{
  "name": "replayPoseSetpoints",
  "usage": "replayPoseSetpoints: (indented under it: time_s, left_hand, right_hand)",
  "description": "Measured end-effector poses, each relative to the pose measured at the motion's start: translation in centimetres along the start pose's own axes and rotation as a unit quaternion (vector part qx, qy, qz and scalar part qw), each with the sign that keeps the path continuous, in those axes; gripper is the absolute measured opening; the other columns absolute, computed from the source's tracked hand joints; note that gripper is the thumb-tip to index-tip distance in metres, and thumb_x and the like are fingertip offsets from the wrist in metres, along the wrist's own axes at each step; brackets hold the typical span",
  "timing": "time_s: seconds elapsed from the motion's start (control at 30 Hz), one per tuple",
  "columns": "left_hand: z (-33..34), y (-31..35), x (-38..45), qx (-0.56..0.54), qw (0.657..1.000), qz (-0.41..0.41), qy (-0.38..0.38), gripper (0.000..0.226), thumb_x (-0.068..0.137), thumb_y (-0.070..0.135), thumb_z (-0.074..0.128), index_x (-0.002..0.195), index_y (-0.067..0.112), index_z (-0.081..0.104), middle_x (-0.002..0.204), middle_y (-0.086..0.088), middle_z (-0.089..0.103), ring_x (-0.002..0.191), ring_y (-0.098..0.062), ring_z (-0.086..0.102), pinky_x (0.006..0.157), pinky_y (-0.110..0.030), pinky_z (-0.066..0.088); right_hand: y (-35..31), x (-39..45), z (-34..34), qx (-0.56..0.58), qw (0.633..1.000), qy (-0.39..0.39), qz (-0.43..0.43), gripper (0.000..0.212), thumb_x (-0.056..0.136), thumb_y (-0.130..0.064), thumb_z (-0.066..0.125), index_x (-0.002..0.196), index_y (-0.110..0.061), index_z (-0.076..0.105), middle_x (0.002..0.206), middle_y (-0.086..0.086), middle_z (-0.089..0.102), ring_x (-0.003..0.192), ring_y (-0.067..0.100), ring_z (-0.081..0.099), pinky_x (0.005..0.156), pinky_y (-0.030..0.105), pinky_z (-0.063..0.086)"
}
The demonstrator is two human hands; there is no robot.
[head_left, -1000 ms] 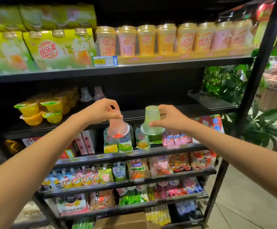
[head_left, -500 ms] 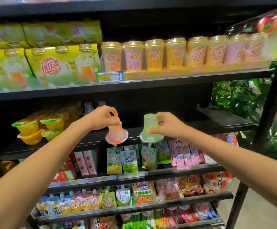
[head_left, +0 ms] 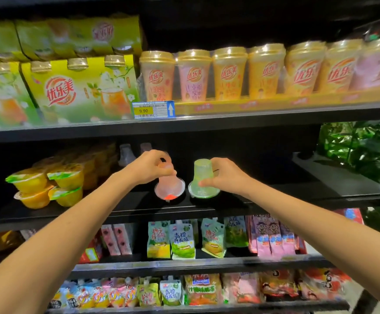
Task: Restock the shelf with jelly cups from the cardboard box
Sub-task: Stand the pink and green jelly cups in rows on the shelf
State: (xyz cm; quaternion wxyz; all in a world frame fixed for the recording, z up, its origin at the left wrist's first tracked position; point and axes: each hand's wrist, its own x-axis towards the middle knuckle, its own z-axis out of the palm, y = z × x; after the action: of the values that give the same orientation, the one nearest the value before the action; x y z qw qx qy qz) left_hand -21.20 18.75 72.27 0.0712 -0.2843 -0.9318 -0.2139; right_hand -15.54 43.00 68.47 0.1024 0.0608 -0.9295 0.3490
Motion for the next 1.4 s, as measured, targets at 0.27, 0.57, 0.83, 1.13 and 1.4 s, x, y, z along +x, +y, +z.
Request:
replayPoseSetpoints:
  time_s: [0.27, 0.57, 0.83, 1.13, 1.4]
  left_hand:
    - [2.0, 0.8, 3.3, 0.017, 0.996, -0.085, 0.013, 0.043, 0.089, 0.038, 0.067, 0.055, 0.025, 0.043, 0.049, 0.005, 0.04, 0.05, -0.007, 0.043, 0.05, -0.024, 0.03]
    - [3.7, -0.2, 5.6, 0.0, 0.996, -0.087, 0.003, 0.033, 0.08, 0.04, 0.073, 0.099, 0.014, 0.067, 0.098, -0.004, 0.068, 0.091, -0.022, 0.066, 0.084, -0.036, 0.055]
    - [5.1, 0.3, 5.1, -0.072, 0.986, -0.145, 0.049, 0.079, 0.066, 0.058, 0.06, 0.128, 0.008, 0.055, 0.123, -0.015, 0.061, 0.11, -0.031, 0.06, 0.099, -0.042, 0.049]
    - [11.1, 0.4, -4.0, 0.048, 0.979, -0.003, 0.197, 0.03, 0.093, 0.027, 0.055, 0.122, 0.019, 0.054, 0.119, 0.006, 0.055, 0.11, -0.012, 0.051, 0.092, -0.027, 0.042]
    - [14.3, 0.3, -5.4, 0.101, 0.985, -0.044, 0.135, 0.054, 0.099, 0.042, 0.043, 0.148, 0.02, 0.038, 0.149, 0.006, 0.041, 0.136, -0.008, 0.036, 0.108, -0.024, 0.027]
  right_hand:
    - [3.7, 5.7, 1.0, -0.003, 1.0, -0.015, 0.017, 0.046, 0.07, -0.047, 0.079, 0.101, -0.014, 0.072, 0.097, 0.004, 0.073, 0.089, 0.018, 0.068, 0.085, 0.043, 0.056]
    - [6.6, 8.9, 2.2, 0.034, 0.998, -0.039, 0.038, 0.05, 0.064, -0.034, 0.089, 0.104, -0.022, 0.063, 0.109, 0.003, 0.07, 0.098, 0.02, 0.069, 0.09, 0.041, 0.057]
    - [7.5, 8.7, 3.0, 0.092, 0.994, -0.042, 0.032, 0.076, 0.073, -0.03, 0.086, 0.136, -0.015, 0.047, 0.135, 0.003, 0.058, 0.12, 0.021, 0.058, 0.104, 0.041, 0.048]
    - [8.7, 0.5, 0.7, -0.112, 0.976, 0.05, -0.181, 0.046, 0.095, -0.036, 0.055, 0.138, -0.022, 0.047, 0.124, -0.001, 0.059, 0.113, 0.017, 0.057, 0.096, 0.041, 0.048]
    - [9.6, 0.1, 2.2, -0.191, 0.95, -0.043, -0.244, 0.053, 0.101, -0.044, 0.044, 0.149, -0.022, 0.037, 0.145, -0.007, 0.039, 0.129, 0.01, 0.041, 0.106, 0.03, 0.042]
